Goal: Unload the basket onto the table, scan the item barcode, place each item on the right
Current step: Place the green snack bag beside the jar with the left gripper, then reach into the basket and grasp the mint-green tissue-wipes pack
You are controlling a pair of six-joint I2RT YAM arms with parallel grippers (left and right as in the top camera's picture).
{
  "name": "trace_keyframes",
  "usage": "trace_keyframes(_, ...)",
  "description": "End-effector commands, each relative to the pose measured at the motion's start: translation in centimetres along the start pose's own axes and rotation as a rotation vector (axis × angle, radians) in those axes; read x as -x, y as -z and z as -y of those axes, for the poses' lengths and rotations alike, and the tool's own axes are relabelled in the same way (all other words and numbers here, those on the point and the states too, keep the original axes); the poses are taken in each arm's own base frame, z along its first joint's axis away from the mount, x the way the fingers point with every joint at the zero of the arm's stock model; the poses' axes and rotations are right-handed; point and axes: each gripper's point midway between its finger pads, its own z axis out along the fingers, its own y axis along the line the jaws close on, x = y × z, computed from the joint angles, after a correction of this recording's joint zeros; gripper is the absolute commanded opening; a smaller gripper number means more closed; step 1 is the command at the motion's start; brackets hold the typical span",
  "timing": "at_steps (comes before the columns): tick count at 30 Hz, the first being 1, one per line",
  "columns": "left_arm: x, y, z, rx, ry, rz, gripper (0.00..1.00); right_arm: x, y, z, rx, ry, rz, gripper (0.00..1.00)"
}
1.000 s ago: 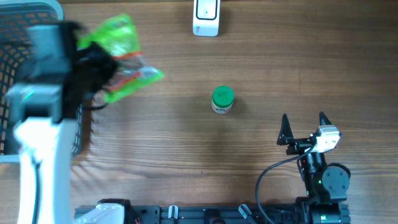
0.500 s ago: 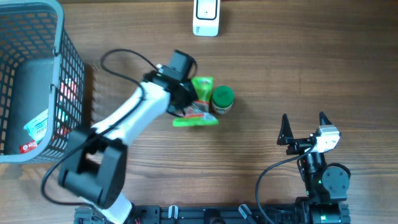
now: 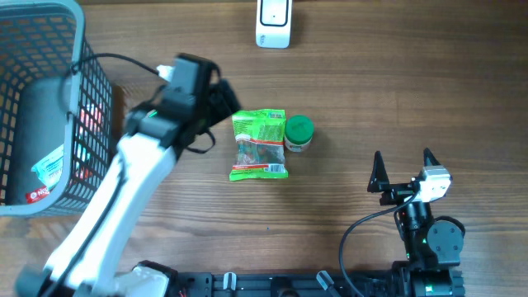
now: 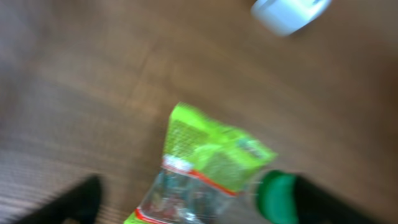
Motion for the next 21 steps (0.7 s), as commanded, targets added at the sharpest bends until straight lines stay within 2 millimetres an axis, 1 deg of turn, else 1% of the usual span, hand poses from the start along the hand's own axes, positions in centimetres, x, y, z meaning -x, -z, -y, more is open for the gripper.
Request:
trace_keyframes(1,0.8,3.8,1.6,-0.1,-0.024,0.052,0.2,0.2,0.0,0.2,-0.012,-0.008,0.009,1.0)
trace_keyframes(2,0.7,3.9,1.6,-0.099,-0.026,0.049,0.1,0.2,0.0,0.2,-0.012,-0.008,0.009,1.0)
trace_keyframes(3,0.7,3.8,1.5,-0.096,-0.026,0.047,0.04,0.2,0.0,0.2,-0.012,-0.008,0.009,1.0)
trace_keyframes(5,1.2,4.2,1.4,-0.096,-0.017,0.067,0.04,0.2,0.0,0.2,-0.012,-0.008,0.009,1.0)
trace_keyframes(6,1.9,4.8,1.4,-0.103,-0.009,0.092,0.04,0.2,0.0,0.2,-0.012,-0.008,0.009,1.0)
trace_keyframes(7,3.0,6.0,1.5,-0.116,0.003,0.133,0.15,0.2,0.0,0.2,-0.012,-0.008,0.009,1.0)
trace_keyframes(8,4.5,7.4,1.5,-0.123,0.018,0.187,0.29,0.2,0.0,0.2,-0.012,-0.008,0.009,1.0)
trace_keyframes(9,6.1,9.2,1.5,-0.132,0.028,0.251,0.78,0.2,0.0,0.2,-0.011,-0.008,0.009,1.0)
trace_keyframes(10,8.0,11.7,1.5,-0.144,0.026,0.332,1.0,0.2,0.0,0.2,-0.012,-0.008,0.009,1.0)
trace_keyframes(11,9.5,13.9,1.5,-0.151,0.019,0.4,1.0,0.2,0.0,0.2,-0.012,-0.008,0.009,1.0)
trace_keyframes(12,11.4,16.7,1.0,-0.148,0.038,0.488,1.0,0.2,0.0,0.2,-0.012,-0.008,0.009,1.0)
trace_keyframes(13,12.8,19.0,0.2,-0.135,0.069,0.56,1.0,0.2,0.0,0.2,-0.012,-0.008,0.009,1.0)
trace_keyframes(14,14.0,21.1,-0.6,-0.12,0.099,0.623,1.0,0.2,0.0,0.2,-0.012,-0.008,0.009,1.0)
trace_keyframes(15,14.7,22.5,-1.4,-0.107,0.125,0.667,1.0,0.2,0.0,0.2,-0.012,-0.008,0.009,1.0)
trace_keyframes(16,15.7,24.2,-2.6,-0.084,0.164,0.723,1.0,0.2,0.0,0.2,-0.011,-0.008,0.009,1.0)
trace_keyframes(18,17.2,26.8,-5.7,-0.032,0.278,0.821,1.0,0.2,0.0,0.2,-0.011,-0.008,0.009,1.0)
trace_keyframes(19,17.6,27.6,-7.4,-0.009,0.341,0.856,1.0,0.2,0.0,0.2,-0.012,-0.008,0.009,1.0)
trace_keyframes(21,18.2,28.5,-10.9,0.056,0.459,0.9,1.0,0.2,0.0,0.2,-0.011,-0.008,0.009,1.0)
